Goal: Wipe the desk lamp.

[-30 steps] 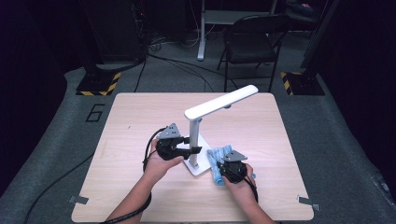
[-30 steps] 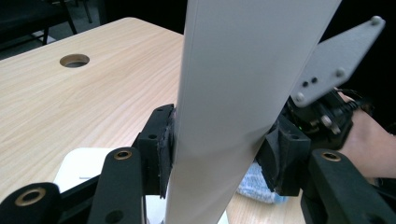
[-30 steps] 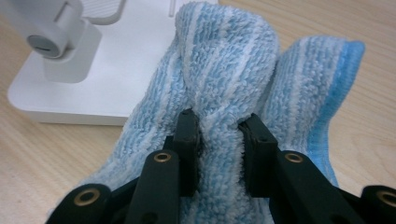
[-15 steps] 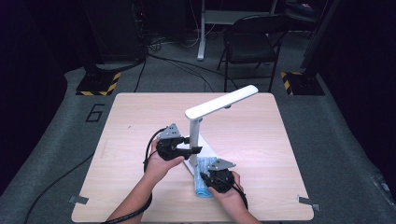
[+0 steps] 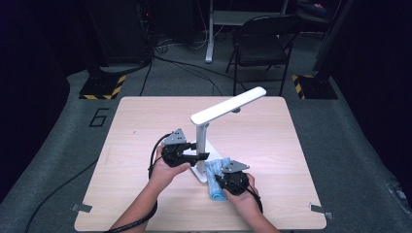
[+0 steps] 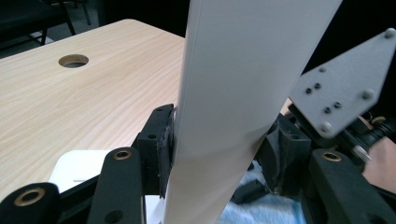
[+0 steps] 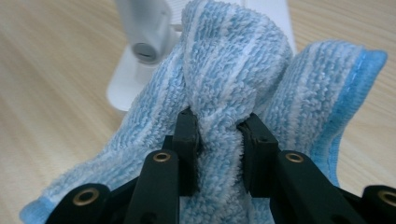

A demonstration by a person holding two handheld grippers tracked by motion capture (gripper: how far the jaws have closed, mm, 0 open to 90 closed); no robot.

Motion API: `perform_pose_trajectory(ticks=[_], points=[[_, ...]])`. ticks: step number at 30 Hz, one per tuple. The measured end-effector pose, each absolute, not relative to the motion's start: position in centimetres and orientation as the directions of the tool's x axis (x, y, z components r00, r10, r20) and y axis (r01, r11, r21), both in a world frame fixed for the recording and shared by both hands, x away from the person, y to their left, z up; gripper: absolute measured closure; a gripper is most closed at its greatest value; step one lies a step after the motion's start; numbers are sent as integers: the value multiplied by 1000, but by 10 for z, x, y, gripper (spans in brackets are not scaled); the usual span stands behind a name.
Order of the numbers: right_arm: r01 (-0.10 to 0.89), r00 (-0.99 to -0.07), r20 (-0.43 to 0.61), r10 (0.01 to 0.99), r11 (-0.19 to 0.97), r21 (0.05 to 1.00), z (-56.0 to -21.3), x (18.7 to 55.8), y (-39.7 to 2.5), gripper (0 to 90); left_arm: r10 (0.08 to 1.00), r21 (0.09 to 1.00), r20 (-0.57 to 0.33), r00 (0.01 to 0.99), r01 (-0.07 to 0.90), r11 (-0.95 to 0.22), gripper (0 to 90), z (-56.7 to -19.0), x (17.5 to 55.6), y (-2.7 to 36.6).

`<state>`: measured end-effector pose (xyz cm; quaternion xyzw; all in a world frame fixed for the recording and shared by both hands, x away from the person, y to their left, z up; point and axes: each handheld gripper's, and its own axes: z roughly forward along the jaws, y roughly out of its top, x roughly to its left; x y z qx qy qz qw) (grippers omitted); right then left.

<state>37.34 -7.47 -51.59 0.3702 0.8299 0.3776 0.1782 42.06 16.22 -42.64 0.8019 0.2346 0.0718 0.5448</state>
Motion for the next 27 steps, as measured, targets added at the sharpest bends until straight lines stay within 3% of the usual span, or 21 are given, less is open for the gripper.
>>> perform_pose_trajectory(ticks=[15,27], points=[[551,-535,40,844,313,773,-518,398,-110,686,428,907,-155,890,300,-294,500,-427,420,161],[530,-622,53,781,370,764,-514,380,-91,693,427,909,-151,891,295,-294,501,-428,418,161]])
